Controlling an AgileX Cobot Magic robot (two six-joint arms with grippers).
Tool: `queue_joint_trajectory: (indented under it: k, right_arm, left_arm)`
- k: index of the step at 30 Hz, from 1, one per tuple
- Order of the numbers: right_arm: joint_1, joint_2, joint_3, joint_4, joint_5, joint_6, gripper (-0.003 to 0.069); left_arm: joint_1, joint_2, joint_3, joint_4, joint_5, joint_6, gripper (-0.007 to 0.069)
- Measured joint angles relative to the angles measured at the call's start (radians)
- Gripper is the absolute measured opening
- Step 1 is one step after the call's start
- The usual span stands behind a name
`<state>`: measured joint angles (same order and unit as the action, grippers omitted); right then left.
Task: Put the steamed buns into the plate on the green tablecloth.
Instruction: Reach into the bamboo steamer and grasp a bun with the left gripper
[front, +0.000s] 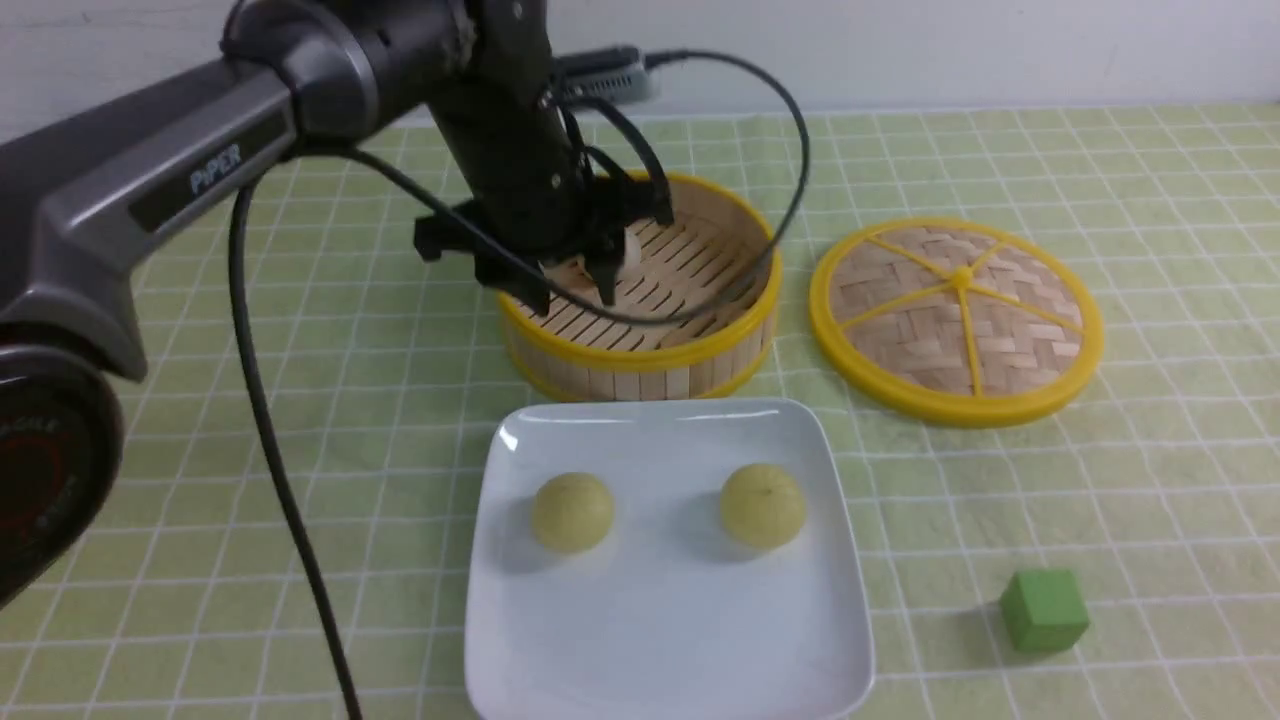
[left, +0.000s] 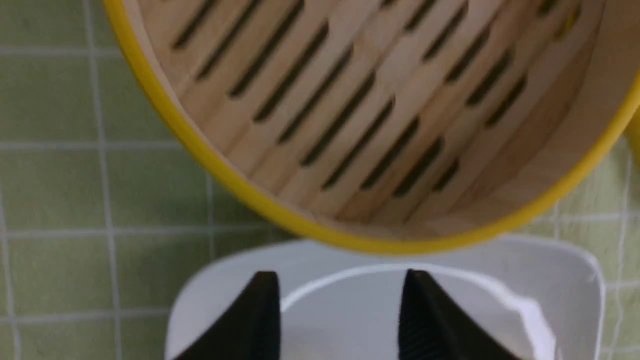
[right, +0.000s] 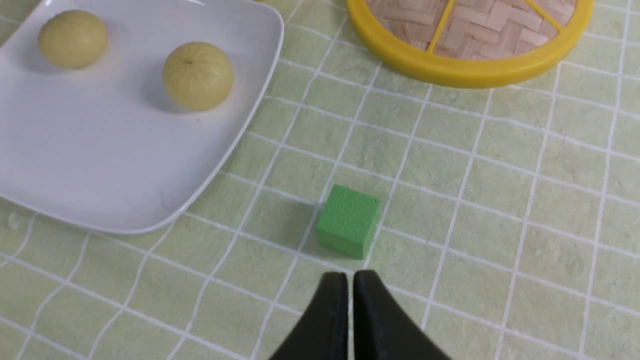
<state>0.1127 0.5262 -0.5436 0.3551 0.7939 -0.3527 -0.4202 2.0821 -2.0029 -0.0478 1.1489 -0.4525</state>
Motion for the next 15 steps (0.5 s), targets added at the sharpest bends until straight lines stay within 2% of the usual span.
queue_joint_trajectory:
  k: [2, 4, 7, 10, 11, 15]
  right_arm:
    - [0.000, 0.000, 0.000, 0.001, -0.004, 0.000, 0.0041]
    - [0.000, 0.000, 0.000, 0.001, -0.004, 0.002, 0.0043]
    - [0.000, 0.000, 0.000, 0.001, -0.004, 0.003, 0.0044]
    - [0.000, 0.000, 0.000, 0.001, -0.005, 0.003, 0.0047]
    - [0.000, 0.000, 0.000, 0.001, -0.005, 0.003, 0.0047]
    - [0.000, 0.000, 0.000, 0.002, -0.006, 0.003, 0.0052]
  left_arm:
    - [0.040, 0.064, -0.105, -0.036, 0.035, 0.015, 0.0126]
    - [0.070, 0.130, -0.221, -0.072, 0.061, 0.039, 0.0043]
    - [0.092, 0.251, -0.394, -0.110, 0.084, 0.075, 0.0017]
    - [0.092, 0.327, -0.495, -0.121, 0.089, 0.082, 0.0057]
    - [0.088, 0.366, -0.553, -0.125, 0.089, 0.085, 0.0120]
    - [0.084, 0.424, -0.601, -0.128, 0.052, 0.090, 0.0295]
